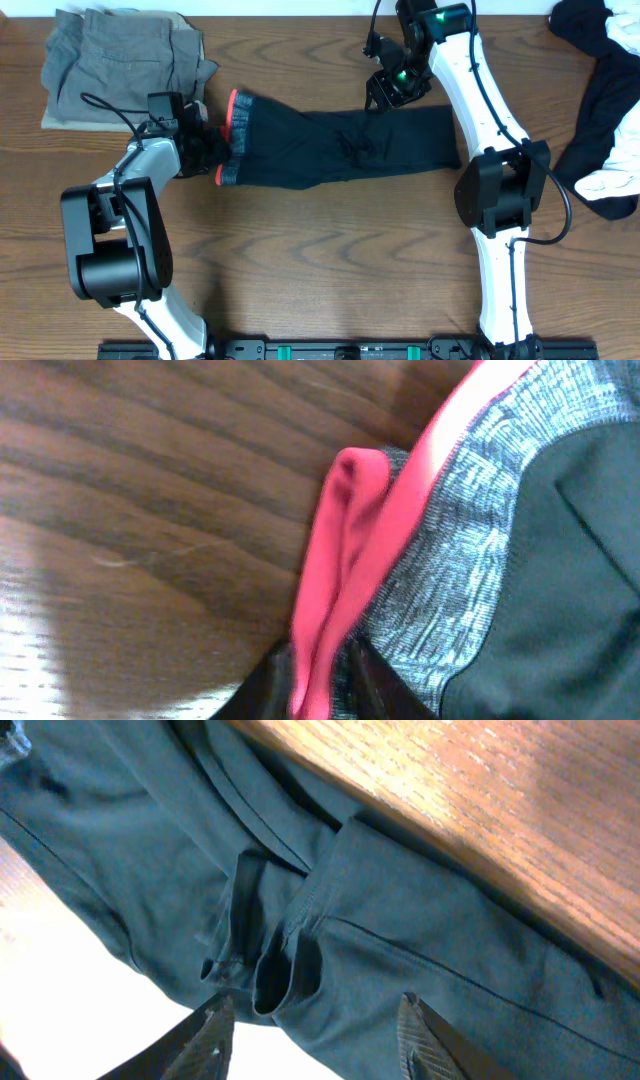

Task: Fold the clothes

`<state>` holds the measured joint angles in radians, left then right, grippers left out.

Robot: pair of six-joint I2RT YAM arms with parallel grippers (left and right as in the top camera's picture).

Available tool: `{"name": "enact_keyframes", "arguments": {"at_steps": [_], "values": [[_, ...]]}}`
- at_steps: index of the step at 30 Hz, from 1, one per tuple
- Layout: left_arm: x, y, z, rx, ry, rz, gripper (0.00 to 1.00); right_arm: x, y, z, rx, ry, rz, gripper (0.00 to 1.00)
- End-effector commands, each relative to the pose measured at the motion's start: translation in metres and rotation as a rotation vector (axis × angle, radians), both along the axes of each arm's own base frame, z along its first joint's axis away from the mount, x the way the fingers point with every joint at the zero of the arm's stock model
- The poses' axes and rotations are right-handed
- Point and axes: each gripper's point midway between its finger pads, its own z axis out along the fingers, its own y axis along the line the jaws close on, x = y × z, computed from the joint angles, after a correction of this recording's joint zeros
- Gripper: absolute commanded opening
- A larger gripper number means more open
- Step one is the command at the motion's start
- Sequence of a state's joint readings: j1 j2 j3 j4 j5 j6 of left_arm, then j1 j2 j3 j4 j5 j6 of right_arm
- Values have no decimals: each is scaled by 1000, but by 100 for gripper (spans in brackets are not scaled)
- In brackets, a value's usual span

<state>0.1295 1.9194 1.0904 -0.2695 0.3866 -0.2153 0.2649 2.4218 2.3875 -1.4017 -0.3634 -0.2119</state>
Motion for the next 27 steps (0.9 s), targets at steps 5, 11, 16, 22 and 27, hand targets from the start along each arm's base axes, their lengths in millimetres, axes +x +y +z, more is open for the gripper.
{"name": "enact_keyframes", "arguments": {"at_steps": [5,11,16,22,27], "values": [[-7,6,4,-23,28,50,6,8,-21,7,2,-10,-39,47],[-4,5,57,-15,-78,45,6,13,-38,27,17,-48,-76,47],[-9,4,94,-7,-145,44,6,16,-48,41,23,-79,-98,47],[-13,0,123,-11,-207,34,6,18,-53,43,24,-85,-107,47],[-14,2,140,4,-254,23,6,19,-59,42,8,-87,-117,48]]}}
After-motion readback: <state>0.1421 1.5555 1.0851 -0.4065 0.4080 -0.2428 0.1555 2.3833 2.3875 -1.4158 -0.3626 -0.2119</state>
